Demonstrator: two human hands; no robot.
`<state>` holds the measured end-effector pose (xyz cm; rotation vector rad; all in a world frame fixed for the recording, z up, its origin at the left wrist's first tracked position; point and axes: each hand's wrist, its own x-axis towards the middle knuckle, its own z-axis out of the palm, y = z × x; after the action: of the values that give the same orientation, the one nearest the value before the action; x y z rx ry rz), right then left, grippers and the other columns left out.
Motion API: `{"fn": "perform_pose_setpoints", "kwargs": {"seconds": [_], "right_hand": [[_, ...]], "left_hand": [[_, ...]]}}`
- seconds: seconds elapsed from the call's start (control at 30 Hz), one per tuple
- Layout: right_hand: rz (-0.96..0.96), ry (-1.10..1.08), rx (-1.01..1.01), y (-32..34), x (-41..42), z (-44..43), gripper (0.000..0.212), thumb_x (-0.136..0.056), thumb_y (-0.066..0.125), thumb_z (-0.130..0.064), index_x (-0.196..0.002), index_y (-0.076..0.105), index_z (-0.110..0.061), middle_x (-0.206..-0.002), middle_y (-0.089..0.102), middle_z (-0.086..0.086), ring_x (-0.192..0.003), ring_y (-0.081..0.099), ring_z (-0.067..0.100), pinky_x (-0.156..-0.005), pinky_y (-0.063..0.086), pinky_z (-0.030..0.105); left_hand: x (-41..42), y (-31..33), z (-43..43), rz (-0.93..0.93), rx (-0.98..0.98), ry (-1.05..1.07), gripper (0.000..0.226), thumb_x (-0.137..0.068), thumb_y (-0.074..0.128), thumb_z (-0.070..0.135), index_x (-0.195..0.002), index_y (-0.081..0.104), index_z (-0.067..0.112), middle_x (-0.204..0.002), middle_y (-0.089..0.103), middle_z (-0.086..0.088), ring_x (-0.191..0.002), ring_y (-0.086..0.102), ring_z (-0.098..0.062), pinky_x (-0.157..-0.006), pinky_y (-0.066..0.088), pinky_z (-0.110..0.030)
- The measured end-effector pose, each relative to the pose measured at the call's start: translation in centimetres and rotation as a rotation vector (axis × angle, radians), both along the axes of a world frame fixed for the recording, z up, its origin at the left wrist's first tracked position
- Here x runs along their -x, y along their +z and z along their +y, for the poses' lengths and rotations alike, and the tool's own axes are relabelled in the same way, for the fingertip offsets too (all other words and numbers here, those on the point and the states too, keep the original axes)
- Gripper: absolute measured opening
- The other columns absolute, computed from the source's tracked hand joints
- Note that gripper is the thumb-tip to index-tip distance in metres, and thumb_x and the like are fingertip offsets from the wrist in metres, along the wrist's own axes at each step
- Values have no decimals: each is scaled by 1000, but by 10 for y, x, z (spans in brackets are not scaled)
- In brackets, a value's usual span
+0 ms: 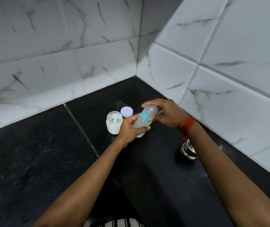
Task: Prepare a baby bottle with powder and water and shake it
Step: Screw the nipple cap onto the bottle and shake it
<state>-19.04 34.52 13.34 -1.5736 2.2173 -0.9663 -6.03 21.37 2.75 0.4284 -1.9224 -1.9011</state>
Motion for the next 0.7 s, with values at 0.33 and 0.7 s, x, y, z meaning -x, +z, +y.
{"fn": "perform_pose_setpoints", "kwargs": {"seconds": [0.33,0.7], "right_hand": [[-305,-157,195,-17,-4,6,55,-81,82,-14,-130,59,-26,-121,67,-2,-102,70,22,-92,59,48],[-725,-403,383,-52,-61,-14,50,-95,67,-18,-138,44,-31,-131,63,8,-119,65,29,-92,56,60]], "left_hand": [[9,18,-8,-35,30,-50,49,-77,91,19,-121,70,21,-118,74,-4,-114,69,-23,-103,56,-45],[13,19,-16,22,-130,-136,97,-76,85,-4,-156,38,26,-155,50,0,-140,53,-11,-108,52,-35]]}}
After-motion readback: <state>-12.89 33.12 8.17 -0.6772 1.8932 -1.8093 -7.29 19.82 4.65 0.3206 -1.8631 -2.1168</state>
